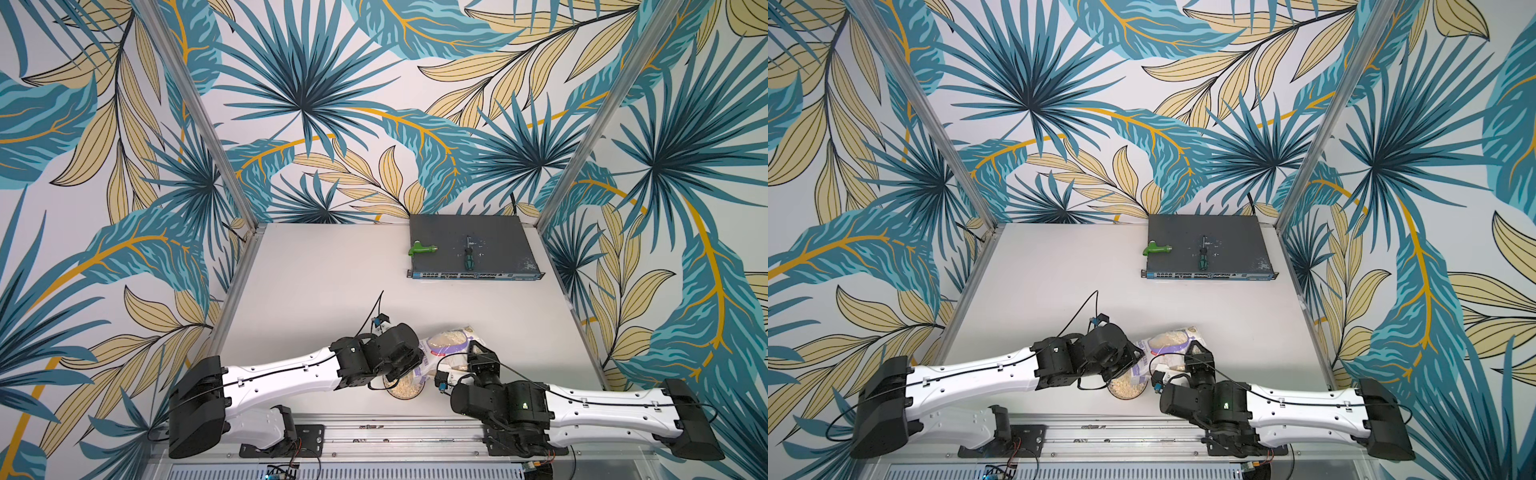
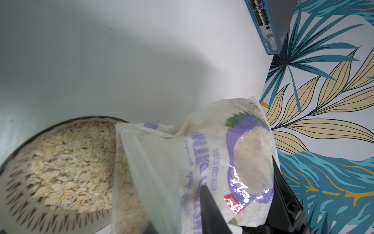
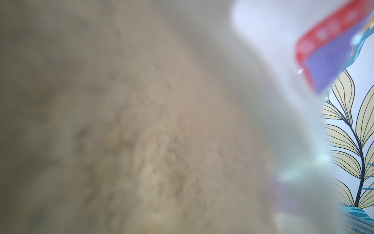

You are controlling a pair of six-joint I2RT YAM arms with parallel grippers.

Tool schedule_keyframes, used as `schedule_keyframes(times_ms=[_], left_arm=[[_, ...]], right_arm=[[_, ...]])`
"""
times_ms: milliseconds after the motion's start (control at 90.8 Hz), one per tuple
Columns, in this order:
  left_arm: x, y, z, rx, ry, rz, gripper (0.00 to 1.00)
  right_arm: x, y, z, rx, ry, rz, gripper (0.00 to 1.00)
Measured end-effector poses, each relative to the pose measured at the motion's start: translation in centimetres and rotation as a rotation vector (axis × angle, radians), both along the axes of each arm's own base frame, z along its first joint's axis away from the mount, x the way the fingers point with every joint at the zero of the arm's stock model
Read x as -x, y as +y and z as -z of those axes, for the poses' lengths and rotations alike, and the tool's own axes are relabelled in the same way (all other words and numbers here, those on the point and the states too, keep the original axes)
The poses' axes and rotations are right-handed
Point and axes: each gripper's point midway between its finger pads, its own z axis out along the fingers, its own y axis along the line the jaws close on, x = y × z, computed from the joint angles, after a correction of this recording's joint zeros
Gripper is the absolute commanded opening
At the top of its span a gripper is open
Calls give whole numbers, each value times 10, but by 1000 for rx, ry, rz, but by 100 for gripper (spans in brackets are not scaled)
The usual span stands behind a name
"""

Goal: Pour the oats into the breakfast bowl
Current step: Pour the oats into the bowl.

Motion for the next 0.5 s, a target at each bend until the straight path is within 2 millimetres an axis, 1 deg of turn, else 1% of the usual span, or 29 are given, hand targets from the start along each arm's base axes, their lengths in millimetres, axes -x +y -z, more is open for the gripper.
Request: schedule_keyframes(times_ms=[187,286,496], left_arm=[[-4,2,-11,-20,-30,-6,8],[-6,3,-18,-33,-46,-4,3],[-10,4,-39,-53,-79,-2,0]], right_arm=[[0,0,-4,-48,4,6,0],[1,1,-5,-82,11,9,0],[1,4,-11,-170,21,18,0]])
